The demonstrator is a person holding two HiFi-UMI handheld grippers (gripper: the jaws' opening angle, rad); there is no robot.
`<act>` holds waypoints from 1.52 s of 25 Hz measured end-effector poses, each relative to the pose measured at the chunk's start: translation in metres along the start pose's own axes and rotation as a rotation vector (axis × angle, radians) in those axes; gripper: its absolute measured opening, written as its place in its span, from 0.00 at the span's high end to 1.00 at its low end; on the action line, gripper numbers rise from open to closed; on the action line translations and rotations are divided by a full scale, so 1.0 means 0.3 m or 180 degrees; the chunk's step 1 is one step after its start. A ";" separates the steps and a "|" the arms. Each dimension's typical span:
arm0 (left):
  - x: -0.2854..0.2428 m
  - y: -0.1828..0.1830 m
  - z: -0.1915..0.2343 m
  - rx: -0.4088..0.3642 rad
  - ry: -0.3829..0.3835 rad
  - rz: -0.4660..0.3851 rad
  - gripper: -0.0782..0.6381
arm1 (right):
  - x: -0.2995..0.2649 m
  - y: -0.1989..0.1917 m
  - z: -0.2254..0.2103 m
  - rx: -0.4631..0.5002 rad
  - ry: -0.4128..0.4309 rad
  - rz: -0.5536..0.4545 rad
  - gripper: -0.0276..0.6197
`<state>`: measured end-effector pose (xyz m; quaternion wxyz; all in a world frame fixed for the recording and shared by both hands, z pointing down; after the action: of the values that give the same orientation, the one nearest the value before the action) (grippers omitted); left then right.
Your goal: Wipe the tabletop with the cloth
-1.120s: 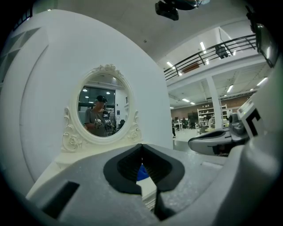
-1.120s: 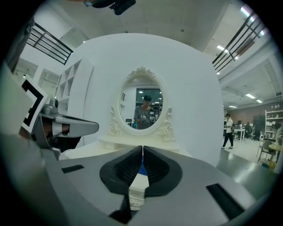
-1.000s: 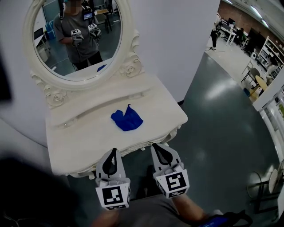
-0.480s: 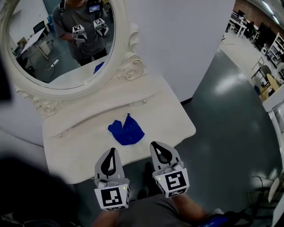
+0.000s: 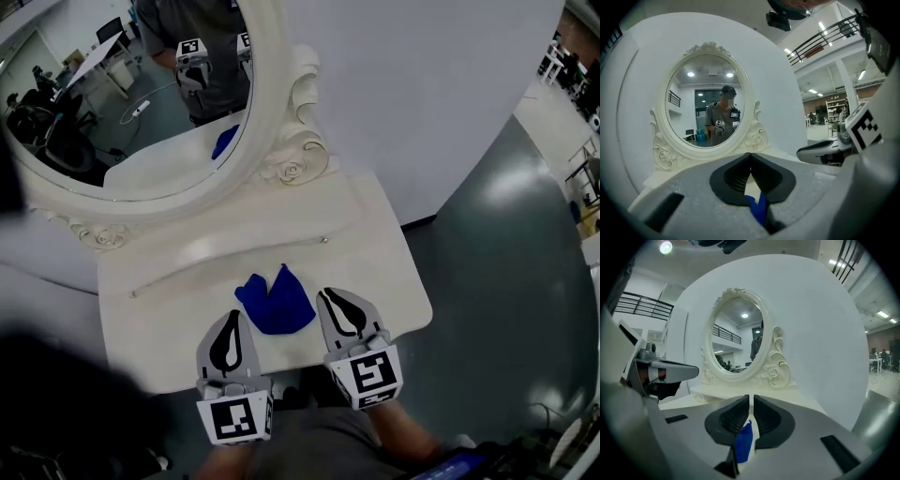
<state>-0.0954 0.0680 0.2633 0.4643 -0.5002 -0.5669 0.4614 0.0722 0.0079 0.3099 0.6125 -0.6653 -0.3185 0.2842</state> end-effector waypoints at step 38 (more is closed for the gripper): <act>-0.060 -0.448 0.261 0.0460 -0.0260 0.0877 0.87 | -0.293 -0.512 0.283 -0.0103 0.0508 0.1883 0.56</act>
<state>-0.1901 0.0355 0.3837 0.4079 -0.5193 -0.4767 0.5803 -0.0605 0.0009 0.4545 0.5156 -0.7590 -0.0663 0.3919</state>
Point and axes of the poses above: the fingertips, and each gripper's own axes: x backward along the fingers, z to its left, y out of its top, the point moved 6 cm from there along x, backward along the fingers, and after that the axes turned 15 degrees about -z, right-handed, at the moved point
